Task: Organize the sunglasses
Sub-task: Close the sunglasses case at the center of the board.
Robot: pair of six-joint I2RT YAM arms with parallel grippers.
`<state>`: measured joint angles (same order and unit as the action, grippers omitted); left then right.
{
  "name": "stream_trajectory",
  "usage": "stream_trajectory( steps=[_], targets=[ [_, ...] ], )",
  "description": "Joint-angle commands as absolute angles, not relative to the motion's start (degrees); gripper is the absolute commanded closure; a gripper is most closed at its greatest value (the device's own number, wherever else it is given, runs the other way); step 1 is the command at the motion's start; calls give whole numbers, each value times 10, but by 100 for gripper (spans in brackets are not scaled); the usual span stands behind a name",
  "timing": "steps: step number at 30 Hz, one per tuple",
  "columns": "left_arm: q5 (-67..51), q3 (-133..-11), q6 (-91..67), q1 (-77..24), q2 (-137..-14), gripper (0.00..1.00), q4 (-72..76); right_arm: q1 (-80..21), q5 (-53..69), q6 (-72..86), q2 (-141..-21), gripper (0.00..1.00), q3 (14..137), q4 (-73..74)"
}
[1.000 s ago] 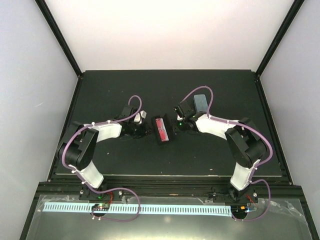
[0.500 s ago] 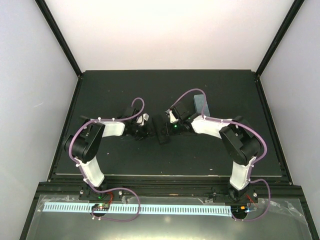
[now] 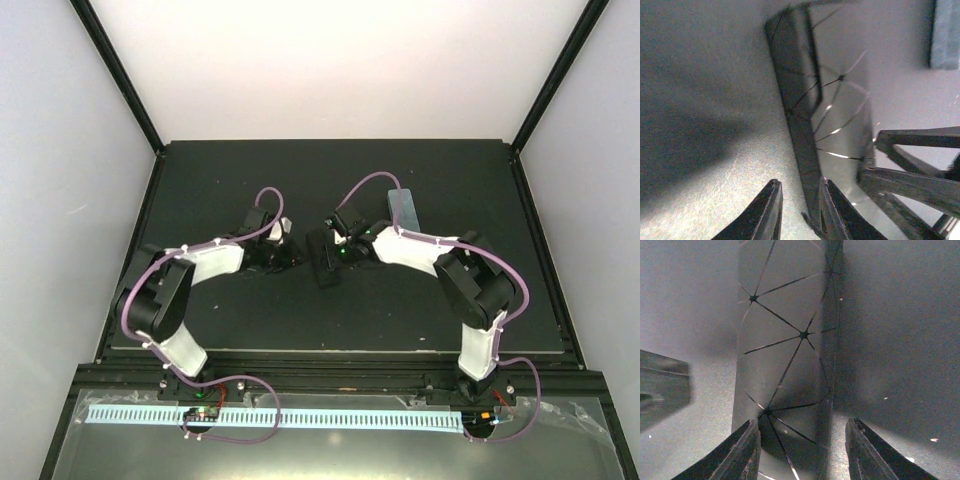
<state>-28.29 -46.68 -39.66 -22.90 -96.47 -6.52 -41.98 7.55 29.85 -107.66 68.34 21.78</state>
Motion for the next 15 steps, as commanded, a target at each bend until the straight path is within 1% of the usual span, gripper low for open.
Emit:
stream_trajectory(
  steps=[1, 5, 10, 13, 15],
  targets=[
    [-195, -473, -382, -223, -890, 79, -110, -423, -3, 292, -1109, 52, 691, 277],
    [-151, -465, -377, -217, -840, 77, -131, -428, -36, 293, -1095, 52, 694, 288],
    [-104, -454, -378, -211, -772, 75, -148, -448, -17, 263, -1059, 40, 708, 281],
    [-74, -445, -382, -208, -739, 72, -152, -464, 3, 250, -1063, 31, 723, 289],
    [-63, -438, -384, -206, -706, 71, -153, -479, -15, 248, -1074, 25, 734, 301]
  ],
)
